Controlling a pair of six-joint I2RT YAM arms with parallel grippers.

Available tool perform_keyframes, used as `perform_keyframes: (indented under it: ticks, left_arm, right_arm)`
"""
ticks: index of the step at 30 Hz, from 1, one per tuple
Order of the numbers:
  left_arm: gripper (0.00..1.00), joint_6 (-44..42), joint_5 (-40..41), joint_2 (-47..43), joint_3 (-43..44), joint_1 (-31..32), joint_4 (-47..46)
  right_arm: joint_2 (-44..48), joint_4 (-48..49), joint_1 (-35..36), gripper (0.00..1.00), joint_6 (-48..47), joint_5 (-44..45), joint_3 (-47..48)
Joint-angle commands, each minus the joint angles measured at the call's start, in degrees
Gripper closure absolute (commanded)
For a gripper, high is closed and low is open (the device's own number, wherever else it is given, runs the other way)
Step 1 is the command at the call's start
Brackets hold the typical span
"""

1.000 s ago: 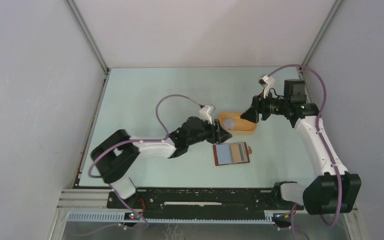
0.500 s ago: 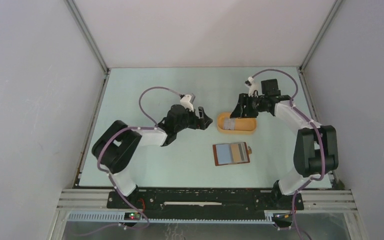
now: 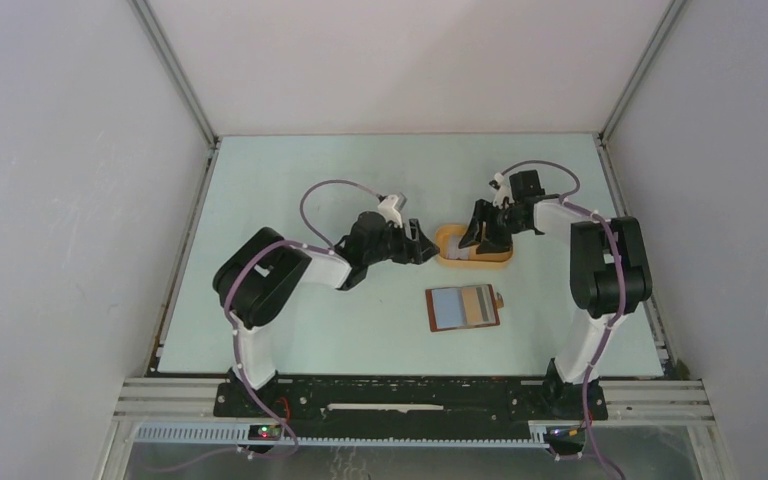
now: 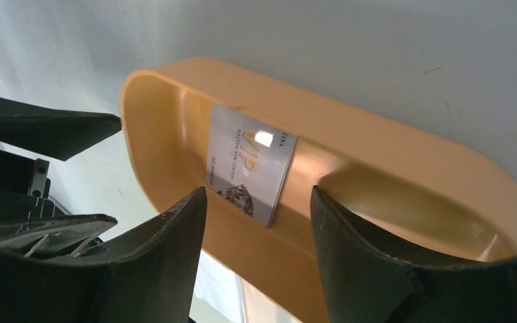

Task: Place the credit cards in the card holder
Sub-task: Pick up the credit card from the storage box.

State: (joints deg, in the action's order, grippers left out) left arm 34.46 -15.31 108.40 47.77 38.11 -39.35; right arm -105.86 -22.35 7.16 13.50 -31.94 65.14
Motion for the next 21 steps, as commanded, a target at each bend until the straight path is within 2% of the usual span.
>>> perform_keyframes:
  ticks: [1,9,15,21]
  left_arm:
    - [0.28,2.18,-0.54,2.71,5.83,1.55,-0.25]
    - [0.41,0.61,1.84,5.99,11.46,3.01,7.86]
    - [0.5,0.44,1.02,6.97,12.22,3.24,8.58]
    - [0.55,0.93,0.09,7.27,12.36,3.23,8.07]
  right_arm:
    - [-1.78,0.12,-0.2,0.33,2.14,-0.24,2.75]
    - [-3.79,-0.64,1.32,0.31,2.05,-0.42,4.01]
    - [-5.89,-1.17,2.41,0.32,2.32,-3.43,5.37]
    - [-7.22,-0.68,3.61,0.33,3.42,-6.52,6.13]
